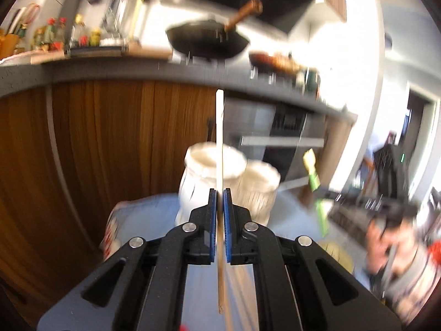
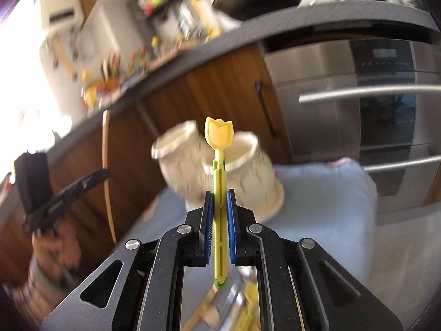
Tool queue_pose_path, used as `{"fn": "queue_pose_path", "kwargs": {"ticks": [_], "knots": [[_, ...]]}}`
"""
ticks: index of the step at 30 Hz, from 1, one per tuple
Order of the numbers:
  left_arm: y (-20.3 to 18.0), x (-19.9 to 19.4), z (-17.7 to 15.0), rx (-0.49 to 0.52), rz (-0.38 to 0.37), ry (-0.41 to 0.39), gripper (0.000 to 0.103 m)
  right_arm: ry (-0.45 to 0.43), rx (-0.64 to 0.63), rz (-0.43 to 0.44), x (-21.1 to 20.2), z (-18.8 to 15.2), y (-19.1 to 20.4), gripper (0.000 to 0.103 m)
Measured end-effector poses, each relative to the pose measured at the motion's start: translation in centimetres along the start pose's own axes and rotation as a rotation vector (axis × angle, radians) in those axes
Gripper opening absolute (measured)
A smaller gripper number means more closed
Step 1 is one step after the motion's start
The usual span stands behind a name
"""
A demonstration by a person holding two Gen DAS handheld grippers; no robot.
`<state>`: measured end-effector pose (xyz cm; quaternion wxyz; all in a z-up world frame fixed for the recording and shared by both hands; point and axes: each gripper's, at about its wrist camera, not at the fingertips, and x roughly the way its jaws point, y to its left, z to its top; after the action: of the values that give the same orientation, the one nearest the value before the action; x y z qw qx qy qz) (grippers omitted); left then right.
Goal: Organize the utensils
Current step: 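Lift and drop the chopstick and yellow tongs into the white ceramic holder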
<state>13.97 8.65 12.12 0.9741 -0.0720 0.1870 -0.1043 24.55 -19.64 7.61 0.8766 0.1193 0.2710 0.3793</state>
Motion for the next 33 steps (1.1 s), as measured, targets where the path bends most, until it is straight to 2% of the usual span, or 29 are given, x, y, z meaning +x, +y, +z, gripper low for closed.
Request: {"fn": "queue_pose_path", "kwargs": {"ticks": [3,8,15,19,23,26,33], "knots": [[-1.0,0.6,1.0,-0.009,0.034,-0.098,0.005,-0.087,0.081,0.023,0.9,0.2,-0.2,0.011],[-0.8,1.9,3.2,-0.083,0.024,-0.229,0.005,-0.214,0.137,0.029,2.7,0.9,0.5,0.011],[0.1,2.5,6.5,-0.112,0.030,-0.423,0.005,-0.338,0.040,0.013,3.1,2.5,2.2,0.011],[-0.2,3.5,6.7,-0.081,0.058,-0.479,0.005,-0.361,-0.012,-0.008,3.8,3.3,2.4,0.011],[-0.7,5.5,5.8,-0.036,0.096,-0.463,0.005,-0.387,-0.061,-0.042,4.7,3.9,2.3,0.011],[-0.6,6.8,4.8,-0.017,0.126,-0.411,0.005,-0.374,-0.110,-0.090,6.0,4.0,2.5,0.011],[-0.2,7.7,2.2,0.005,0.169,-0.228,0.005,-0.271,-0.154,-0.191,7.4,1.8,2.0,0.011]]}}
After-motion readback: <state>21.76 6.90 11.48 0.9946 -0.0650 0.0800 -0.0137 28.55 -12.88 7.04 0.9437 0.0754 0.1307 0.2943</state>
